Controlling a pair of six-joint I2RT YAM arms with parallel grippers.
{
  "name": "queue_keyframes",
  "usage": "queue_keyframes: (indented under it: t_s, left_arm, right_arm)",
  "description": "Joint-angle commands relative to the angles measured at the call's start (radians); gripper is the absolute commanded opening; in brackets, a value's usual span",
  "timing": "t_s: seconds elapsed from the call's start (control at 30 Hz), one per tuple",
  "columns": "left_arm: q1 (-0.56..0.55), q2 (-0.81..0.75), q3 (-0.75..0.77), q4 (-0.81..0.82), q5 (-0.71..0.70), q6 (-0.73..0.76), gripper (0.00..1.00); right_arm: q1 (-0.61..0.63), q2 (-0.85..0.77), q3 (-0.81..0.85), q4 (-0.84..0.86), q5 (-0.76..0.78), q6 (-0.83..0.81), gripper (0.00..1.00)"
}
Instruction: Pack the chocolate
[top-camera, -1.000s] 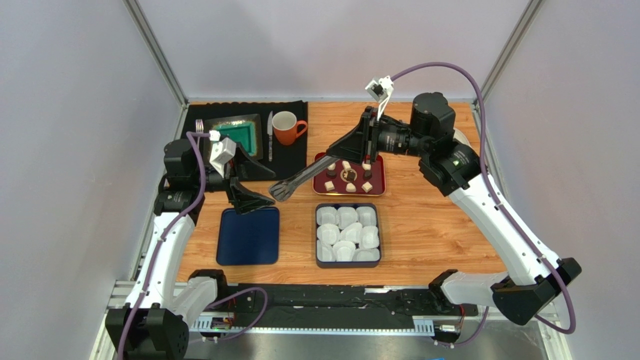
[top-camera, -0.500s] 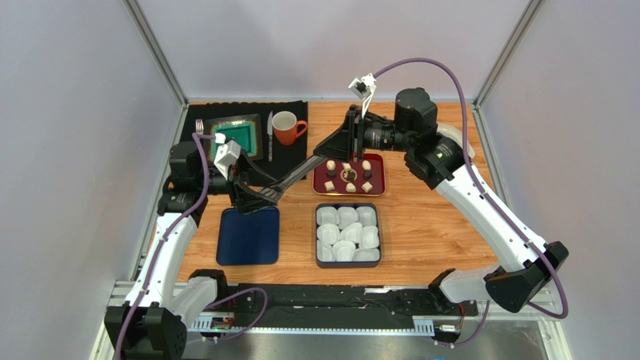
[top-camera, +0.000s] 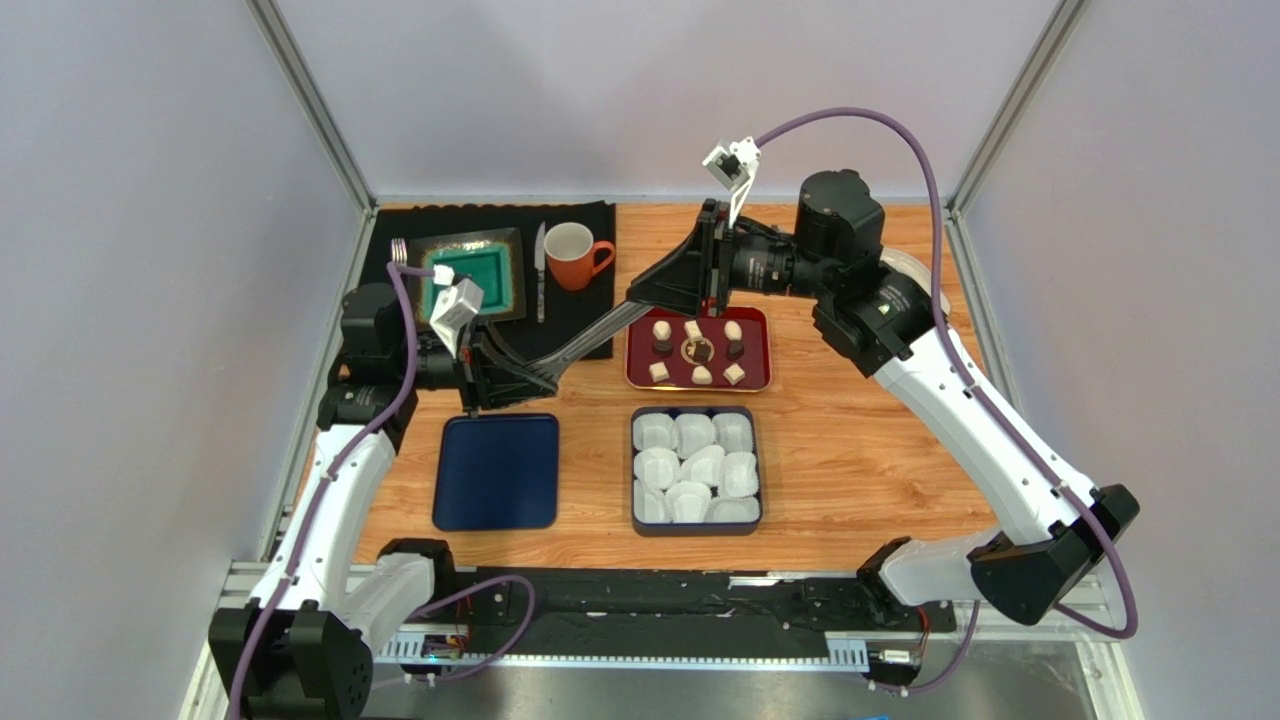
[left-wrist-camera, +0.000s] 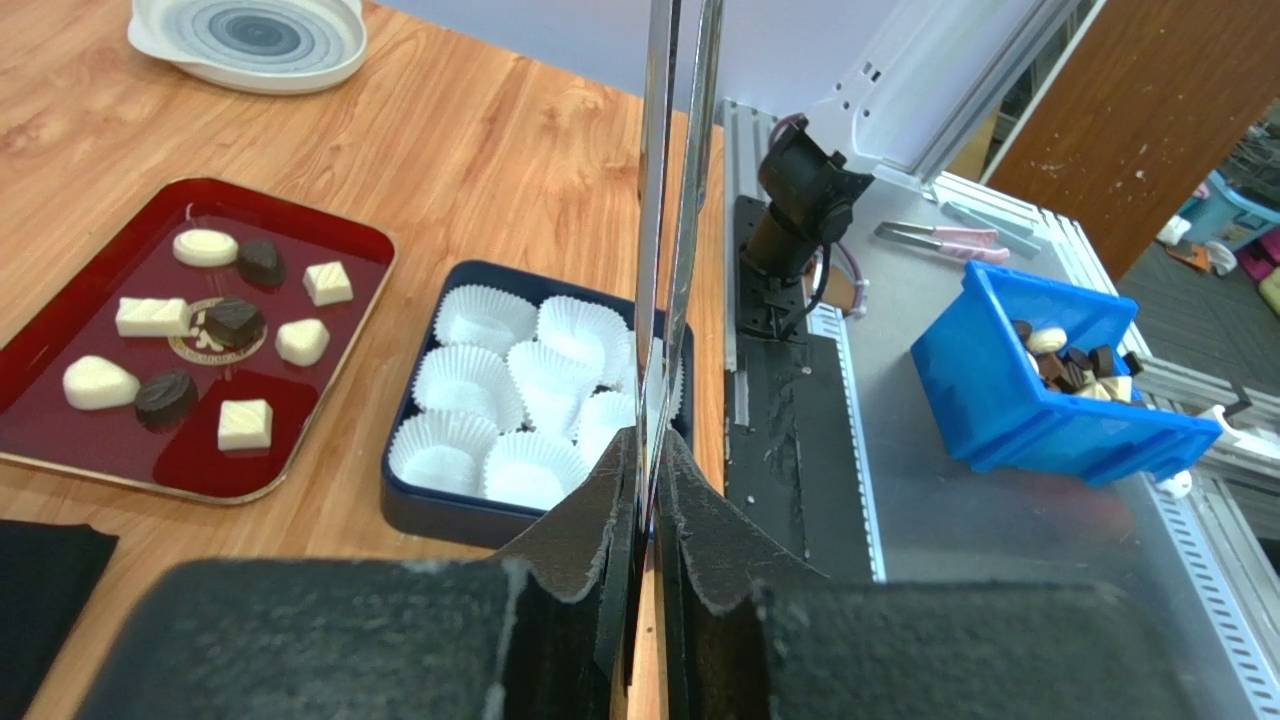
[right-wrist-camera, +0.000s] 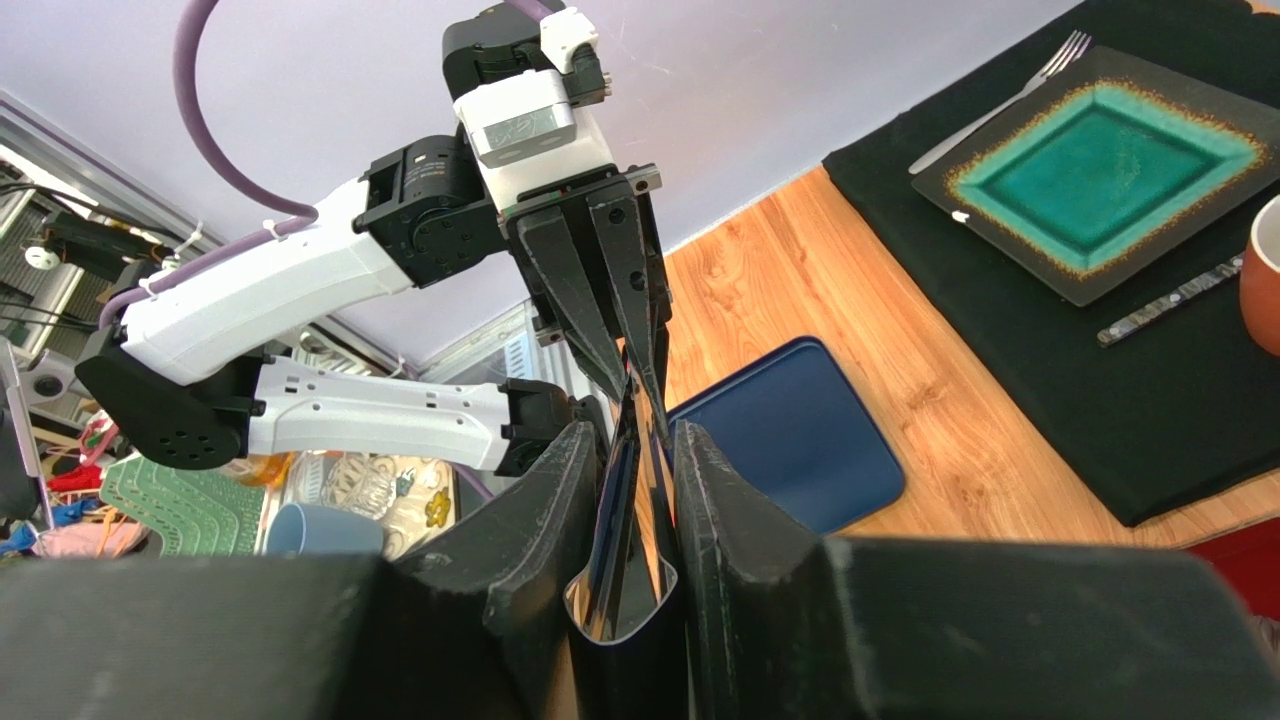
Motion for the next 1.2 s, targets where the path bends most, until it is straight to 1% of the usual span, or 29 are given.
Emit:
queue_keyframes:
  t_s: [0.0, 0.03, 0.07, 0.1, 0.13, 0.17, 0.23, 0.27, 0.3, 0.33, 0.37, 0.4, 0.53, 0.67, 0.73, 0.77, 0.8, 1.03, 1.17]
  left_arm:
    - [-0.005, -0.001, 0.044, 0.023, 0.275, -0.008, 0.12]
    - [-0.005, -0.002, 0.044, 0.023, 0.273, -0.013, 0.12]
    - [-0.005, -0.004, 0.043, 0.023, 0.273, -0.016, 0.12]
    - [-0.005, -0.002, 0.043, 0.023, 0.273, -0.025, 0.11]
    - [-0.005, -0.004, 0.043, 0.022, 0.273, -0.028, 0.1]
    - [-0.005, -0.001, 0.046, 0.022, 0.273, -0.031, 0.07]
    - [-0.004, -0.001, 0.055, 0.022, 0.273, -0.039, 0.05]
    - [-0.004, 0.007, 0.061, 0.02, 0.275, -0.043, 0.04]
    - [-0.004, 0.013, 0.082, 0.0, 0.273, -0.042, 0.04]
    - [-0.004, 0.018, 0.093, -0.015, 0.275, -0.036, 0.04]
    - [-0.004, 0.032, 0.106, -0.033, 0.275, -0.016, 0.03]
    - [-0.004, 0.038, 0.128, -0.061, 0.273, -0.01, 0.02]
    - [-0.004, 0.072, 0.176, -0.122, 0.275, 0.015, 0.01]
    - [-0.005, 0.076, 0.213, -0.202, 0.273, 0.077, 0.01]
    - [-0.004, 0.075, 0.225, -0.218, 0.273, 0.078, 0.01]
    - [-0.004, 0.073, 0.23, -0.222, 0.273, 0.081, 0.01]
    - [-0.005, 0.073, 0.242, -0.234, 0.273, 0.084, 0.01]
    - [-0.013, 0.072, 0.281, -0.307, 0.273, 0.122, 0.01]
    - [-0.015, 0.069, 0.279, -0.325, 0.275, 0.133, 0.01]
  right_arm:
    - [0.014, -0.003, -0.002, 0.022, -0.027, -0.003, 0.0]
    - [0.014, -0.003, -0.002, 0.013, -0.032, -0.014, 0.02]
    - [0.014, -0.011, 0.003, 0.001, -0.038, -0.048, 0.15]
    - [0.014, -0.018, 0.009, -0.03, -0.045, -0.069, 0.21]
    - [0.013, -0.024, 0.017, -0.045, -0.052, -0.092, 0.24]
    - [0.01, -0.037, 0.021, -0.063, -0.055, -0.147, 0.29]
    - [-0.006, -0.095, 0.002, -0.081, -0.07, -0.192, 0.33]
    - [-0.012, -0.121, -0.015, -0.073, -0.084, -0.212, 0.4]
    - [-0.022, -0.174, -0.037, -0.062, -0.081, -0.244, 0.44]
    - [-0.026, -0.196, -0.067, -0.061, -0.063, -0.258, 0.5]
    - [-0.026, -0.215, -0.086, -0.062, -0.056, -0.267, 0.54]
    - [-0.035, -0.244, -0.1, -0.061, -0.053, -0.278, 0.55]
    - [-0.049, -0.262, -0.155, -0.068, -0.062, -0.275, 0.57]
    - [-0.049, -0.252, -0.212, -0.036, -0.078, -0.253, 0.61]
    - [-0.047, -0.239, -0.227, -0.005, -0.082, -0.234, 0.61]
    - [-0.047, -0.221, -0.236, 0.01, -0.091, -0.223, 0.72]
    - [-0.047, -0.212, -0.248, 0.039, -0.092, -0.212, 0.88]
    - [-0.049, -0.124, -0.259, 0.191, -0.095, -0.105, 0.93]
    - [-0.044, -0.103, -0.259, 0.278, -0.085, -0.063, 0.93]
